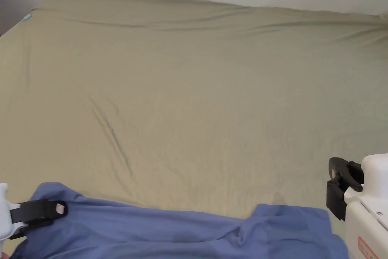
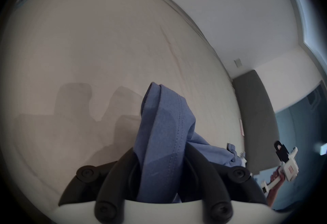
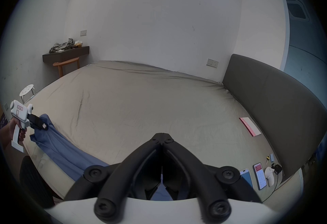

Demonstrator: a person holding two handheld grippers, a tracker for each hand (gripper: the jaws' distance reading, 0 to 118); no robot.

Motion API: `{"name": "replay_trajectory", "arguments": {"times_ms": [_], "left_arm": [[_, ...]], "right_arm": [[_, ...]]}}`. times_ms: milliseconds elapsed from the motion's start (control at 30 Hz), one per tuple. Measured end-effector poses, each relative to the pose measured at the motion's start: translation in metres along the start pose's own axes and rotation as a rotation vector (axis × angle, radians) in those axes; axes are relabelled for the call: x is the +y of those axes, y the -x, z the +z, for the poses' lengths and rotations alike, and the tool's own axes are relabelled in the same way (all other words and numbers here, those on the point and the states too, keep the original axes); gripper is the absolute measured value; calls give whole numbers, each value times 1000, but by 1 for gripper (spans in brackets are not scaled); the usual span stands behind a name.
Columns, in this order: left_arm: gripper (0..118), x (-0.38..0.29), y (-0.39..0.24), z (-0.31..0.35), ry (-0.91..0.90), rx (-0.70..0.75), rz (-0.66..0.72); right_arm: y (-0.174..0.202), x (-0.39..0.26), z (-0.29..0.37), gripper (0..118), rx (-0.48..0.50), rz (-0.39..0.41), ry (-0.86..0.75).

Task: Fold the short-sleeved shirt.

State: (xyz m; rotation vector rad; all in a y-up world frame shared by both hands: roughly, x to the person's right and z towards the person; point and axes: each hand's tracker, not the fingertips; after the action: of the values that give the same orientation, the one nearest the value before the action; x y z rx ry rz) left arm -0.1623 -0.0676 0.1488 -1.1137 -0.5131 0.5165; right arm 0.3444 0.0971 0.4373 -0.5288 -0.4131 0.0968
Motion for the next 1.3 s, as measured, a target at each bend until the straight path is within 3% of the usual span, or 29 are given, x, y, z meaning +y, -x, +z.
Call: {"name": "replay_trajectory", "arguments": {"times_ms": [100, 200, 367, 600, 800, 1033, 1067, 1100, 1167, 1200, 1233, 1300], "left_arm": [[16, 0, -8, 13, 30, 26, -32], [16, -8, -42, 18, 76, 90, -172], [16, -19, -95, 14, 109, 79, -218], [16, -38, -166, -33, 239, -42, -239], [16, -64, -195, -98, 318, -17, -220], [16, -96, -213, -147, 342, 112, -173], [21, -97, -212, -151, 342, 127, -150], [35, -100, -211, -154, 344, 126, -103], [74, -99, -210, -152, 339, 11, 10], [103, -97, -210, -150, 349, -69, 79], [113, -96, -211, -148, 371, -129, 125], [114, -88, -217, -134, 376, -216, 178]], "right_arm": [[-2, 0, 2, 3, 0, -10, -4], [-2, -1, 1, 3, 4, -20, -4], [-1, -3, 8, 3, 25, -32, -13], [-15, -8, 19, 3, 26, -41, -28], [-41, -14, 25, 3, -8, -86, -34], [-65, -24, 27, 3, -37, -128, -26], [-67, -25, 27, 3, -39, -131, -25], [-69, -26, 27, 3, -41, -134, -23], [-73, -27, 26, 3, -46, -140, -21], [-73, -27, 25, 3, -47, -143, -20], [-74, -27, 25, 3, -48, -145, -20], [-74, -26, 24, 3, -46, -149, -19]]}}
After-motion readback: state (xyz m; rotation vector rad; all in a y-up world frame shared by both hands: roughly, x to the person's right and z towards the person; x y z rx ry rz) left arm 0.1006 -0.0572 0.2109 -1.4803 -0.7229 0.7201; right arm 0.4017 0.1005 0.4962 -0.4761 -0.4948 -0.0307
